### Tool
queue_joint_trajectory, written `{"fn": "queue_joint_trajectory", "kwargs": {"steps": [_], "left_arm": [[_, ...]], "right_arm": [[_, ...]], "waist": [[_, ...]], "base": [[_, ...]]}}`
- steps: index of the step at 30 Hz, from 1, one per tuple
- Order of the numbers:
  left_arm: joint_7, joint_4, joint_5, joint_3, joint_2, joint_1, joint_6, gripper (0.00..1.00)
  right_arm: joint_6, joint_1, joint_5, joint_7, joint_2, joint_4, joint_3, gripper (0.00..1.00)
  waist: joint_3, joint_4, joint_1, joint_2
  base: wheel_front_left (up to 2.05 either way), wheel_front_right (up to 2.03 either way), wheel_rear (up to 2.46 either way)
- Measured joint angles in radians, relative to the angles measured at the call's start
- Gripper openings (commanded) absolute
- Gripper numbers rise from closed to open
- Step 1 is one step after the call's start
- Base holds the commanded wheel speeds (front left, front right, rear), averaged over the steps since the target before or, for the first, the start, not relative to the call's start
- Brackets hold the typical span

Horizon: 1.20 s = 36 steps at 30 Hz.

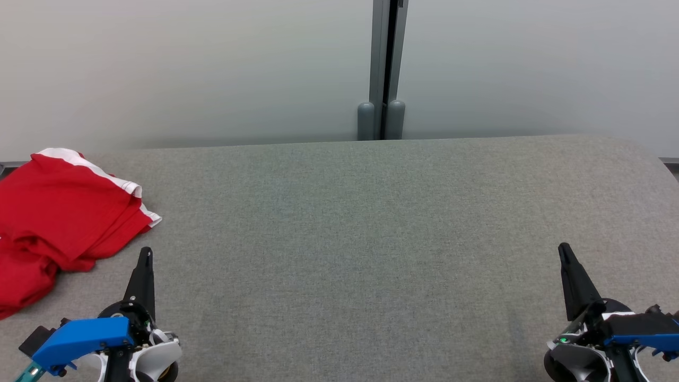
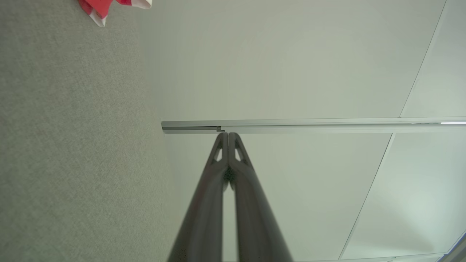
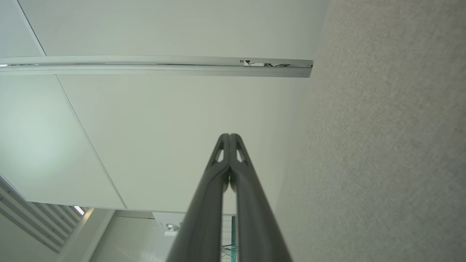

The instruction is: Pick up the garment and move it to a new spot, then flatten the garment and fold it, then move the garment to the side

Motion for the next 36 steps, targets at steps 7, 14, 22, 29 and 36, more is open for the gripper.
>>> {"fn": "queue_joint_trajectory", "kwargs": {"steps": [7,14,22,29,36], "left_arm": [[0.000,0.000,0.000,0.000,0.000,0.000,0.000,1.00],[-0.009,0.048,0.001,-0.005,-0.007,0.058,0.000,1.00],[-0.048,0.037,0.016,-0.040,-0.009,0.059,0.000,1.00],[-0.081,0.028,0.067,-0.064,-0.009,0.061,0.000,1.00],[-0.109,0.000,0.179,-0.077,-0.008,0.060,0.020,1.00]], "right_arm": [[0.000,0.000,0.000,0.000,0.000,0.000,0.000,1.00],[-0.003,0.037,-0.001,-0.007,0.010,0.047,0.010,1.00],[-0.003,0.045,-0.026,-0.046,0.010,0.047,0.026,1.00],[-0.003,0.046,-0.084,-0.079,0.010,0.048,0.027,1.00],[-0.003,0.047,-0.196,-0.110,0.009,0.026,0.020,1.00]], "waist": [[0.000,0.000,0.0000,0.0000],[0.000,0.000,0.0000,0.0000],[0.000,0.000,0.0000,0.0000],[0.000,0.000,0.0000,0.0000],[0.000,0.001,0.0000,0.0000]], "base": [[0.00,0.00,0.00],[0.00,0.00,0.00],[0.00,0.00,0.00],[0.00,0.00,0.00],[0.00,0.00,0.00]]}}
